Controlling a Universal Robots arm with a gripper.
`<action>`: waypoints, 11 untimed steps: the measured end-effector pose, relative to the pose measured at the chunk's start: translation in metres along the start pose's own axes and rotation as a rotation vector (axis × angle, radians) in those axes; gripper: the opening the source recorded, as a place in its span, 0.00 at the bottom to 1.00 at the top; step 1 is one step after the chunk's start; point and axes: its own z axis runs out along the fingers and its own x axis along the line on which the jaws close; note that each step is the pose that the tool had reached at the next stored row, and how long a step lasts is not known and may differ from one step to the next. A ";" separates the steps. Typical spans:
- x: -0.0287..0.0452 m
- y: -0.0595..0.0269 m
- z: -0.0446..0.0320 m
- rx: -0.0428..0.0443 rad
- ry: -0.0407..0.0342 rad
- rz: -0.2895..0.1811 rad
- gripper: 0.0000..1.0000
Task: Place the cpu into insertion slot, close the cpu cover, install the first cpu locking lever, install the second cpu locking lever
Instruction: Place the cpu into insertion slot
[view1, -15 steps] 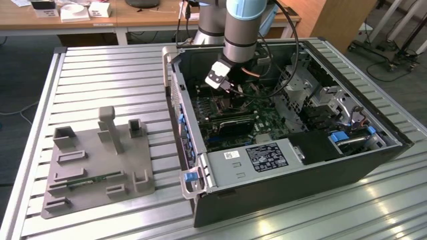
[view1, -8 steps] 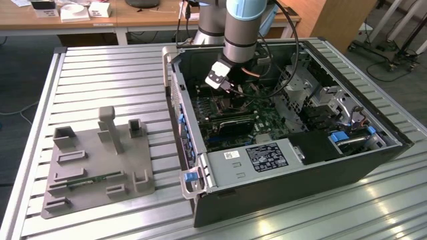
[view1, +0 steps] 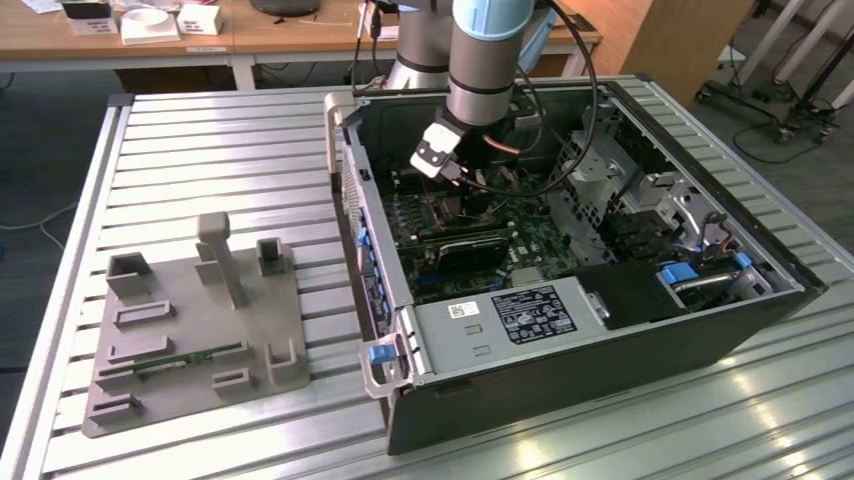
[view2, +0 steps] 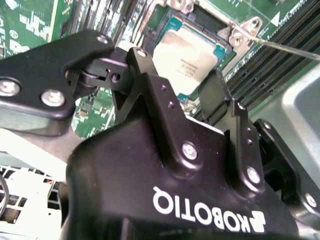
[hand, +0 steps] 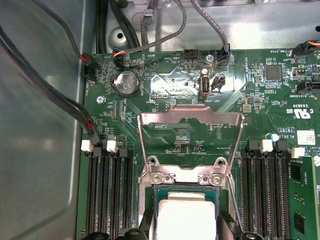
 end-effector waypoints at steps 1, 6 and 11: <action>0.0000 0.0000 -0.0006 0.0000 0.0001 0.000 0.62; 0.0002 0.0005 -0.0058 0.0003 0.0003 0.000 0.62; 0.0004 0.0011 -0.0132 0.0010 0.0004 0.000 0.62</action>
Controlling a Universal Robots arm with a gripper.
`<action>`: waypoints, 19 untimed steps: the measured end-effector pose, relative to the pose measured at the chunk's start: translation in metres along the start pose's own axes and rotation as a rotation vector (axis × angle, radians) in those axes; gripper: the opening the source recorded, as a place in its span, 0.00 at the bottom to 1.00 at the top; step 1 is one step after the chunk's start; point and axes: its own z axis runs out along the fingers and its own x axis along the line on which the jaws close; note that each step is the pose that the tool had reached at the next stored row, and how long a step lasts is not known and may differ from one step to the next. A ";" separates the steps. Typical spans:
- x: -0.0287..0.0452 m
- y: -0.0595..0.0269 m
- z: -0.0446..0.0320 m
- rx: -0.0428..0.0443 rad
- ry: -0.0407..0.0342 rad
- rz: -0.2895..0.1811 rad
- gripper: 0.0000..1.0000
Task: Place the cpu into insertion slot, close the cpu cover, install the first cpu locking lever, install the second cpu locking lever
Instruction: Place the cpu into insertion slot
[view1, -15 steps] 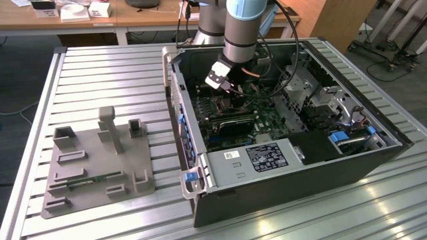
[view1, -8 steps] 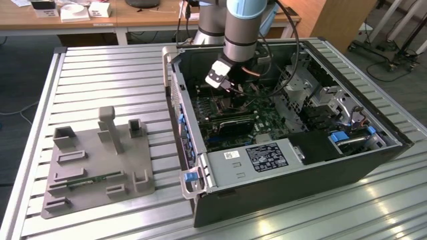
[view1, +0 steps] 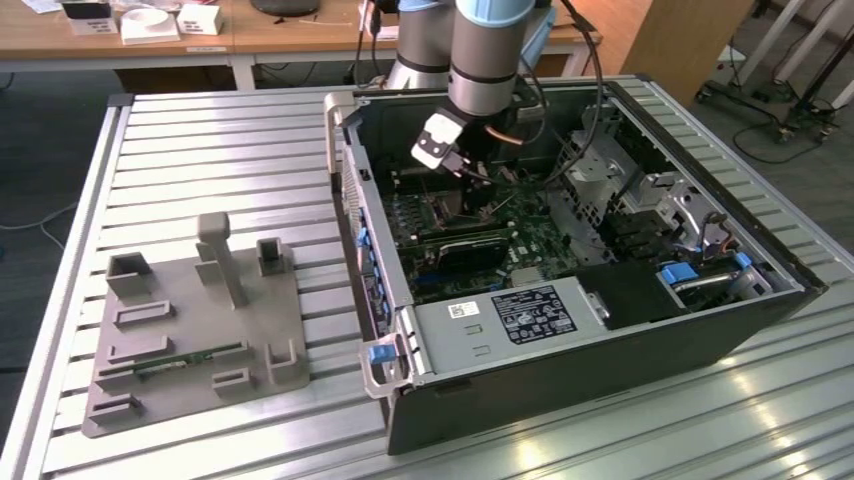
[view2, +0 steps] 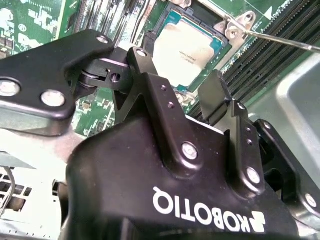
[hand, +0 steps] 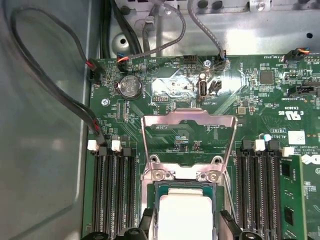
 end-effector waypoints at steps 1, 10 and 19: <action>0.0000 0.0001 -0.0016 0.0003 -0.0001 0.000 0.62; 0.0004 0.0012 -0.0157 0.0026 -0.0003 0.000 0.60; 0.0005 0.0016 -0.0202 0.0038 -0.0002 0.000 0.18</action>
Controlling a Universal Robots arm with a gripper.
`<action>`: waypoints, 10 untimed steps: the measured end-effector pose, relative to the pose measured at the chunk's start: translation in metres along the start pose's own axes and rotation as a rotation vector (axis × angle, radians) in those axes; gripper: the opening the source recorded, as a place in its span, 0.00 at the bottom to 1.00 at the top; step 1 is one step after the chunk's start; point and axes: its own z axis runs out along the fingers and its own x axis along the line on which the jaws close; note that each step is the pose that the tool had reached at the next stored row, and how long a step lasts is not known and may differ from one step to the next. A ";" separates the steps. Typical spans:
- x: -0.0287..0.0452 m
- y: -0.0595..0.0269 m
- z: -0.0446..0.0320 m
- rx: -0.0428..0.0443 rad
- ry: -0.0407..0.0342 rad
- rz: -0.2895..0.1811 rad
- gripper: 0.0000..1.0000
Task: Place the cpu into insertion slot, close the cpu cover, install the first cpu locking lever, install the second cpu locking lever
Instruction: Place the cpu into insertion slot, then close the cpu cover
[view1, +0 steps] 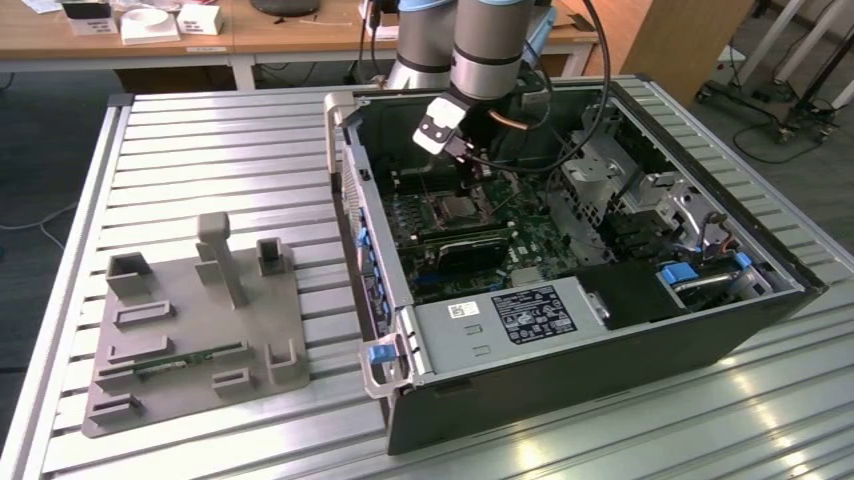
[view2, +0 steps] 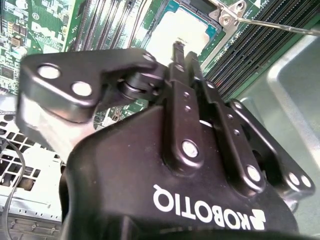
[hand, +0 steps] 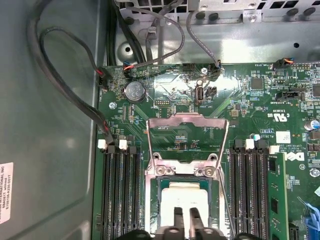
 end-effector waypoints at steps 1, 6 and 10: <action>0.0000 0.0000 -0.0001 0.0001 -0.0001 0.000 0.18; 0.0000 0.0000 -0.0002 0.0001 -0.0002 0.000 0.11; 0.0000 0.0001 -0.0012 0.0001 -0.0002 0.000 0.11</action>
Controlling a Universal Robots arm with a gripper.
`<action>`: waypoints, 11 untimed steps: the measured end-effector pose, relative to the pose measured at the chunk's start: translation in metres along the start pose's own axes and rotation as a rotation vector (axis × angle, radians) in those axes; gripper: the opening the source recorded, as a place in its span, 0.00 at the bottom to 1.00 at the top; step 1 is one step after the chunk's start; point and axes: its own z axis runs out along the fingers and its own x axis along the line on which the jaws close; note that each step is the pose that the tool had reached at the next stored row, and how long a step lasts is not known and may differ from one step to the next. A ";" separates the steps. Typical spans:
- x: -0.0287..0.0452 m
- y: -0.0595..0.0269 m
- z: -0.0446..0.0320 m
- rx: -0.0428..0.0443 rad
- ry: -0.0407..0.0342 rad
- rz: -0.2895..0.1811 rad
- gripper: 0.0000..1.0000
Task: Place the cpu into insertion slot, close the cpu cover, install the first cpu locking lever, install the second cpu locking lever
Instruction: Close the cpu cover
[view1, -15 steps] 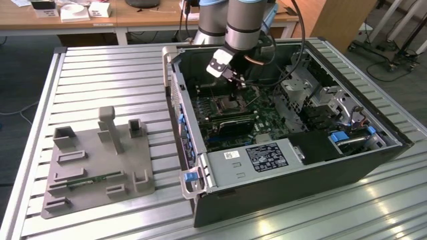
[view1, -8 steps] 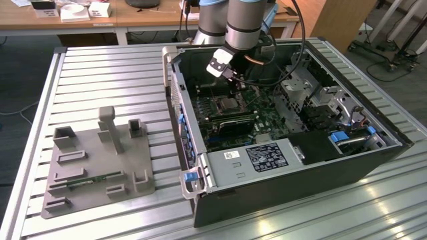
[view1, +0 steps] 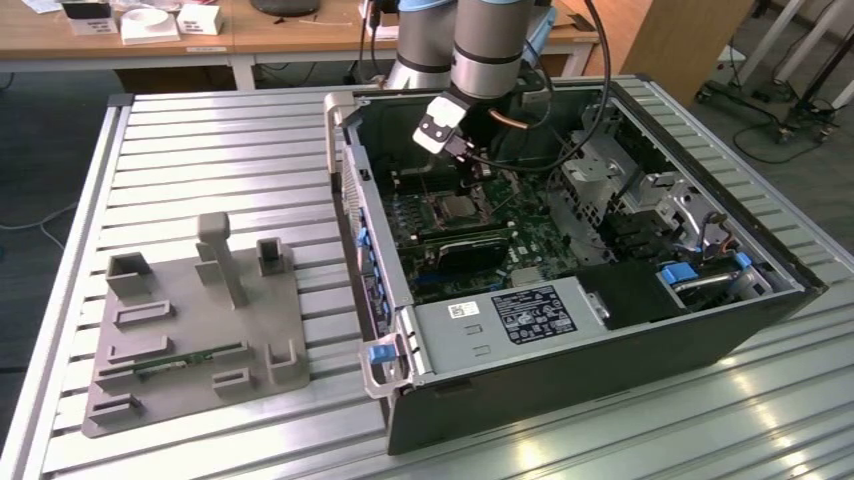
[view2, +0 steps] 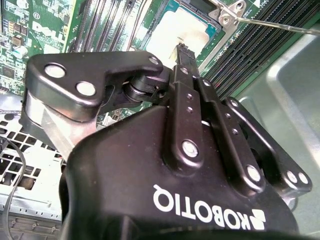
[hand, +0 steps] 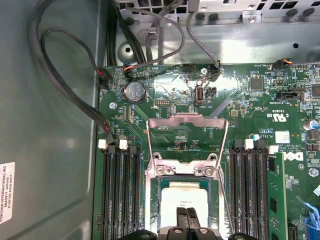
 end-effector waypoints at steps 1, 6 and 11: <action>0.0000 0.0000 -0.0001 0.0000 0.0000 0.000 0.11; 0.0000 0.0001 -0.0001 0.0000 0.0000 0.000 0.11; 0.0000 0.0019 0.0000 0.0062 0.0000 0.000 0.11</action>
